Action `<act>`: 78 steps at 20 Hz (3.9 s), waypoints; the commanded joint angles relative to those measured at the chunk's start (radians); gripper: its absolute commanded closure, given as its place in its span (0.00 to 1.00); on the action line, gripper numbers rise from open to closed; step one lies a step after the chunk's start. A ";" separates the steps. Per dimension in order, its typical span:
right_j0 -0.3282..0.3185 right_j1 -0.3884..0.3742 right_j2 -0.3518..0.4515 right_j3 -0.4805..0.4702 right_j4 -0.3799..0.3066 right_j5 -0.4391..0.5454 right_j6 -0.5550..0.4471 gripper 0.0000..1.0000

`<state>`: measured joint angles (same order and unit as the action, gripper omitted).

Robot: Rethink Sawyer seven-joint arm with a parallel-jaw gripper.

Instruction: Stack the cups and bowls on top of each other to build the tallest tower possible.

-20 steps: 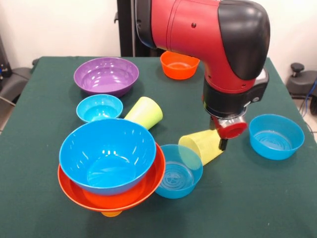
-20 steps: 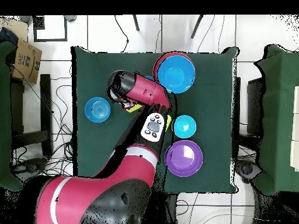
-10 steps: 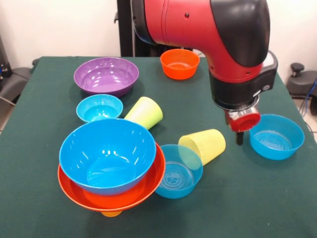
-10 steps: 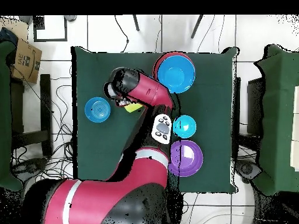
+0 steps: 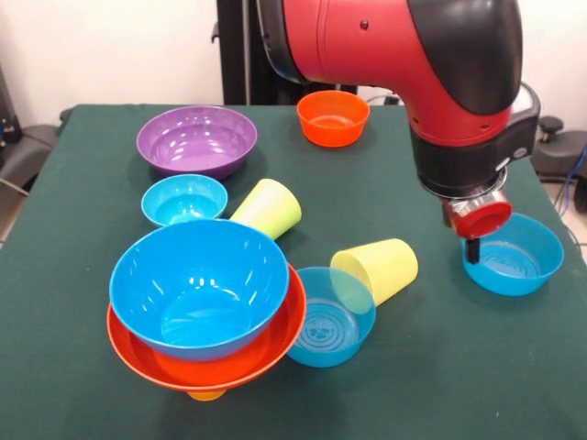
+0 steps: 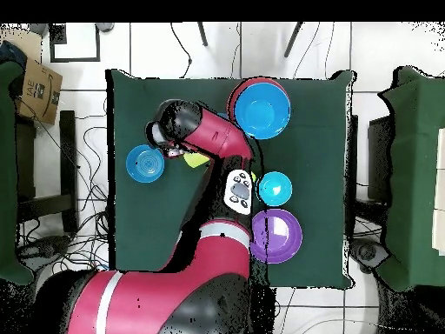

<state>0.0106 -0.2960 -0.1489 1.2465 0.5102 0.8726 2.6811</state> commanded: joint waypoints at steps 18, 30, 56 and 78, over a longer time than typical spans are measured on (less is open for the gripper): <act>0.057 0.082 -0.002 -0.125 -0.079 0.132 0.124 0.00; 0.143 0.180 -0.302 -0.319 -0.317 -0.026 0.015 0.00; -0.190 -0.173 0.293 -0.185 -0.498 -0.083 -1.110 0.00; -0.395 -0.350 0.582 0.127 -0.454 0.010 -1.277 0.00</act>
<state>-0.3923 -0.6414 0.2865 1.2187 0.1008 0.8075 1.6216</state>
